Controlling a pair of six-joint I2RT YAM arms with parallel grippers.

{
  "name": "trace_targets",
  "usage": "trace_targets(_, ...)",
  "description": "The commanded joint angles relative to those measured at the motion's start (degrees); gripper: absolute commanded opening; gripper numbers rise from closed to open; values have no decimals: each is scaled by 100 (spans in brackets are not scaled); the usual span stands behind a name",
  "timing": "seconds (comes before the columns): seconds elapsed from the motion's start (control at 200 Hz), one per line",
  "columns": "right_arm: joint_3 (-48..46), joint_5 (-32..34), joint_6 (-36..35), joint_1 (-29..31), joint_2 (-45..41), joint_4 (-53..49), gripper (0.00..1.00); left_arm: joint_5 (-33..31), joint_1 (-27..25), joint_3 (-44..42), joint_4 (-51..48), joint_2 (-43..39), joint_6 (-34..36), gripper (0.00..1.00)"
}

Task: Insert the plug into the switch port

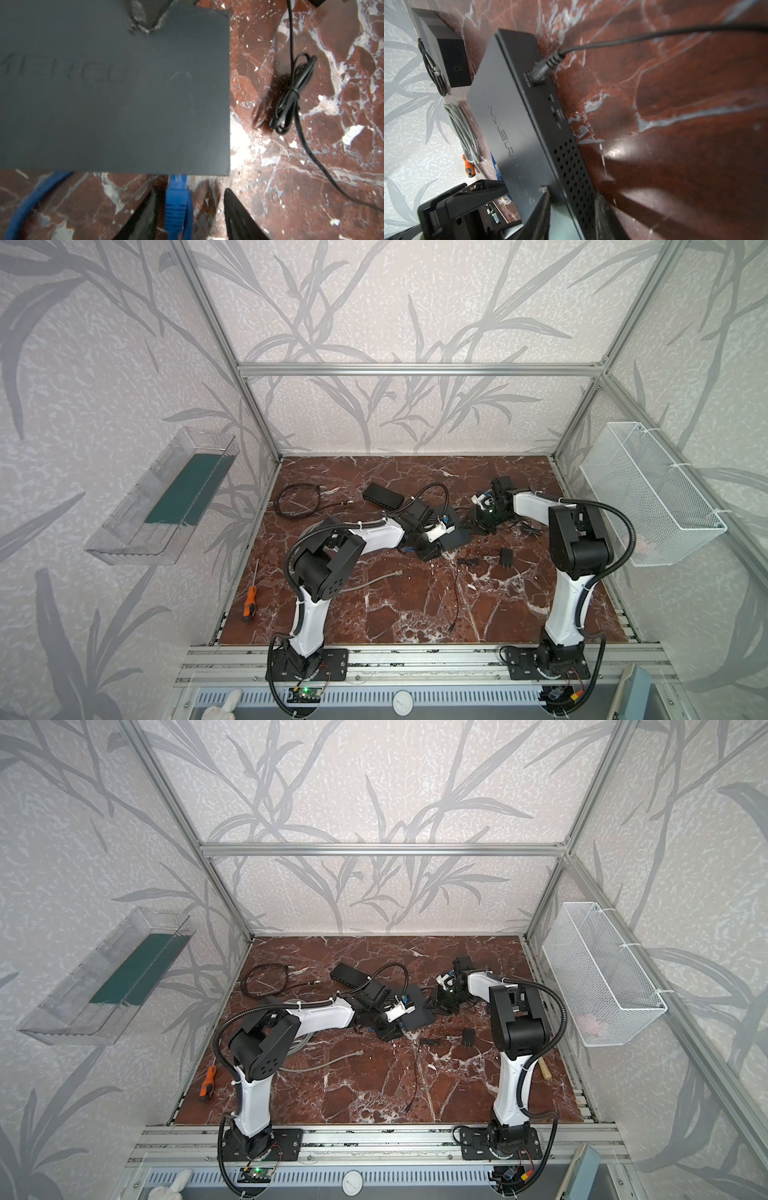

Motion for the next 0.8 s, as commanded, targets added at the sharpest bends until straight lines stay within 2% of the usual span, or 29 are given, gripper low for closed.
trace_targets(0.0,-176,82,138,58,25,-120,36,-16,126,-333,-827,-5,-52,58)
trace_targets(0.215,-163,105,149,100,-8,-97,36,51,293,-620,-436,-180,-106,55)
trace_targets(0.445,20,264,-118,319,64,-424,37,220,293,-392,-273,162,-115,41)
trace_targets(0.555,4,323,-230,357,74,-559,38,280,298,-391,-165,222,-117,38)
trace_targets(0.7,-124,305,-337,357,58,-607,39,415,295,-366,-135,304,-104,26)
trace_targets(0.76,-135,376,-394,357,47,-665,40,427,294,-366,-150,311,-115,26)
trace_targets(0.795,-128,444,-432,357,39,-710,40,426,292,-366,-190,302,-109,29)
